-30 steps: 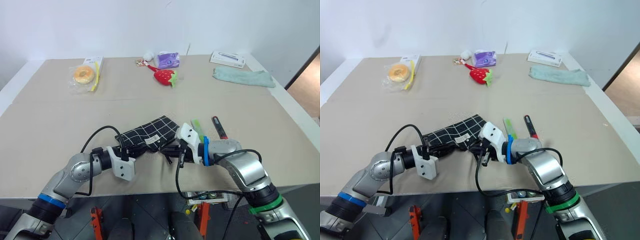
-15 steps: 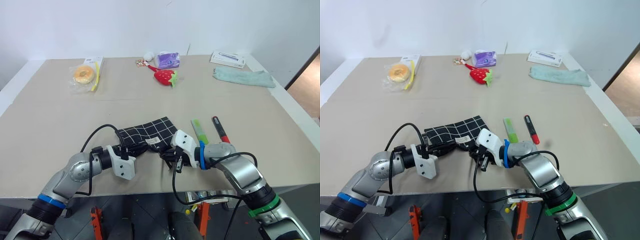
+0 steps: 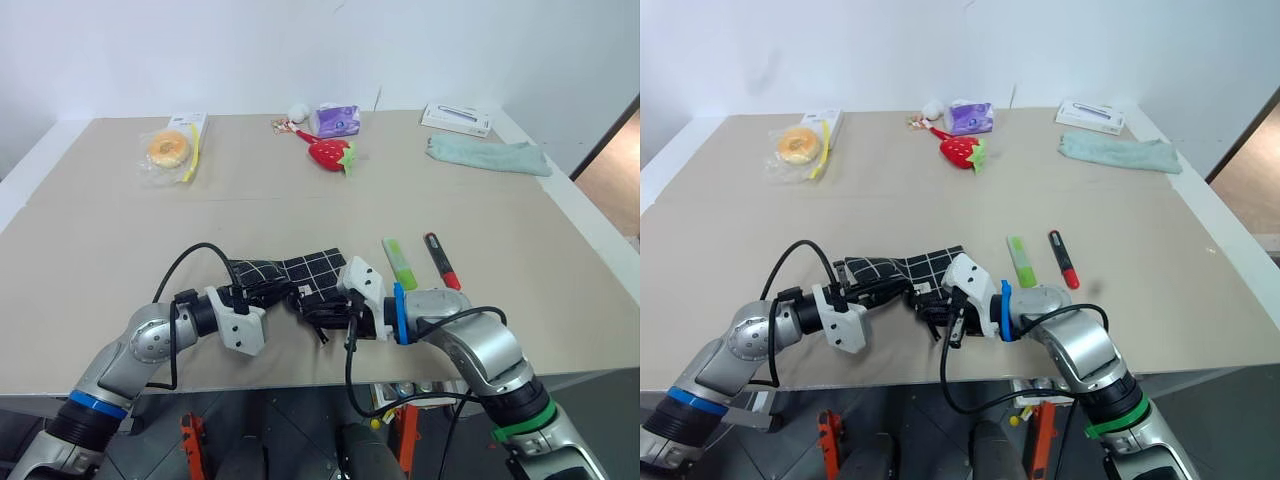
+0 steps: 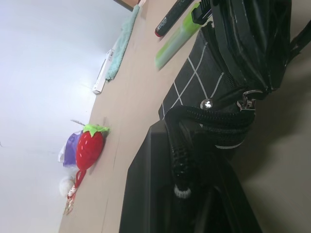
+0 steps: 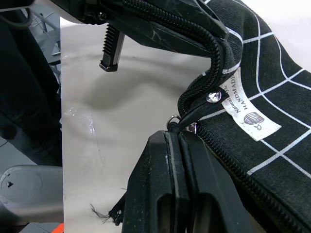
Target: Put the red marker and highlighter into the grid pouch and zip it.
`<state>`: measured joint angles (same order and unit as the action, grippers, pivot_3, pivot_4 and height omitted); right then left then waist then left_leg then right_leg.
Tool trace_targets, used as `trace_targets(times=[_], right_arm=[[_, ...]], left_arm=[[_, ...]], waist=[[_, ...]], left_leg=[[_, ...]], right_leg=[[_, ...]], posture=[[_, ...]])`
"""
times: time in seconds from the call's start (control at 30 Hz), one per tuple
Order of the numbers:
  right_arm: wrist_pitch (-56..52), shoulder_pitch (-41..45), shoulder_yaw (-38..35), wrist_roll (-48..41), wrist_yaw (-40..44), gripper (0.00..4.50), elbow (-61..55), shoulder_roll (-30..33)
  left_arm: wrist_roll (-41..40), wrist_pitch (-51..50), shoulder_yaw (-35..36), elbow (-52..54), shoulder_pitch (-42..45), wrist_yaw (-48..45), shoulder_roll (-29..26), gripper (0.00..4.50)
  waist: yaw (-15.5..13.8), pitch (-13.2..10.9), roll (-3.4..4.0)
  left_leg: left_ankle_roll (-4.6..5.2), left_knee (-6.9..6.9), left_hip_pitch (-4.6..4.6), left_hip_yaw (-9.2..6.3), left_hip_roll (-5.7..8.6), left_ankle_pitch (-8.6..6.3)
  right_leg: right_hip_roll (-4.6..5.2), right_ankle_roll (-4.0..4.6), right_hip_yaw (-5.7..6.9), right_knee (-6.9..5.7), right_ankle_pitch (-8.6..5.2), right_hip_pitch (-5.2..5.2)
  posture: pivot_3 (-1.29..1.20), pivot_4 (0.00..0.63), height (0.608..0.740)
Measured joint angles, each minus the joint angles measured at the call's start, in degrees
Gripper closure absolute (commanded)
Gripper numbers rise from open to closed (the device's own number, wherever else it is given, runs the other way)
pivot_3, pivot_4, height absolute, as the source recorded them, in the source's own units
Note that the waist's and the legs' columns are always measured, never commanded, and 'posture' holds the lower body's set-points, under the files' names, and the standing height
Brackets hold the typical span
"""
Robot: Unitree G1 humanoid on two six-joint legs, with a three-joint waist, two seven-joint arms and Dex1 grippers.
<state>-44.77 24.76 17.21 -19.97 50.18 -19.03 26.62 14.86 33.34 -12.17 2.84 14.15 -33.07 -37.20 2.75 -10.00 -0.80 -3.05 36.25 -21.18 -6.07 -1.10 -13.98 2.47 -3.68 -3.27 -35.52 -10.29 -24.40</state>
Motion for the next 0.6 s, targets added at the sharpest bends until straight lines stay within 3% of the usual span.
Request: trace_targets(times=[0.6], right_arm=[[-0.11, 2.05, -1.34, 1.77, -3.84, 4.48, 3.85, -0.72]], left_arm=[[-0.08, -0.09, -0.36, 0.0, -0.08, -1.12, 0.18, 4.5]], waist=[[0.02, 0.0, 0.0]], left_leg=[[0.02, -0.02, 0.0, 0.0, -0.08, -0.01]], right_leg=[[-0.1, 0.01, 0.0, 0.0, 0.02, -0.02]], posture=[[0.0, 0.15, 0.74]])
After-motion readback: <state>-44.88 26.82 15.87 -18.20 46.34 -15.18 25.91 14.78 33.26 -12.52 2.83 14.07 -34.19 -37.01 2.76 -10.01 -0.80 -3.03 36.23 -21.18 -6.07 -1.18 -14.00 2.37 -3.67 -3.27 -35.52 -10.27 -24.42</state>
